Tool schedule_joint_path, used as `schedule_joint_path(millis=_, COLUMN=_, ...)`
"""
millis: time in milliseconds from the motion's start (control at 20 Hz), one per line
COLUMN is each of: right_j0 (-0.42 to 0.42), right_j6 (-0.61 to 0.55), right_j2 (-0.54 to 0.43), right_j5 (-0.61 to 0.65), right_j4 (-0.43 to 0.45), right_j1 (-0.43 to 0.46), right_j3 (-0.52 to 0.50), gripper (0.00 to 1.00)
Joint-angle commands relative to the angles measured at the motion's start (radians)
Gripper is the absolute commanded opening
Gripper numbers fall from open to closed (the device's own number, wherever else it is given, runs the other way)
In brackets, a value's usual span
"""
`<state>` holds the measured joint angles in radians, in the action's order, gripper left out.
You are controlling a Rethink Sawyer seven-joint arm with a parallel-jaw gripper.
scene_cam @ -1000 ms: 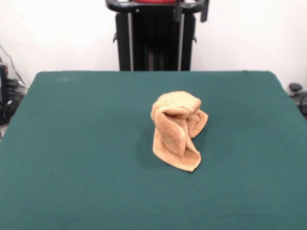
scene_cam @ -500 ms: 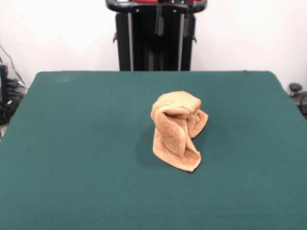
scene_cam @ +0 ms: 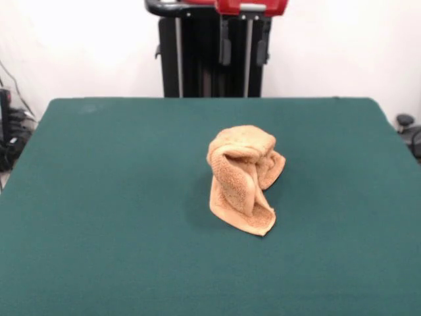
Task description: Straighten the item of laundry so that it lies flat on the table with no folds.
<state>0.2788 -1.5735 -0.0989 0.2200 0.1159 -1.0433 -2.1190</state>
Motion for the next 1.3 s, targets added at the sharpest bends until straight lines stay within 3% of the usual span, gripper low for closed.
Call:
schedule_joint_path(millis=50, right_j0=0.018, right_j6=-0.042, right_j2=-0.158, right_j5=-0.060, right_j4=0.068, right_j1=0.083, right_j3=0.023, gripper=1.00)
schedule_joint_path(millis=450, right_j0=0.097, right_j6=-0.023, right_j2=-0.232, right_j5=-0.076, right_j4=0.121, right_j1=0.102, right_j3=0.044, gripper=1.00)
schedule_joint_path(millis=800, right_j0=0.052, right_j6=-0.030, right_j2=-0.207, right_j5=-0.069, right_j4=0.176, right_j1=0.167, right_j3=0.128, gripper=1.00)
schedule_joint_path(millis=1300, right_j0=0.078, right_j6=-0.053, right_j2=-0.264, right_j5=-0.145, right_j4=0.238, right_j1=0.210, right_j3=0.146, gripper=1.00)
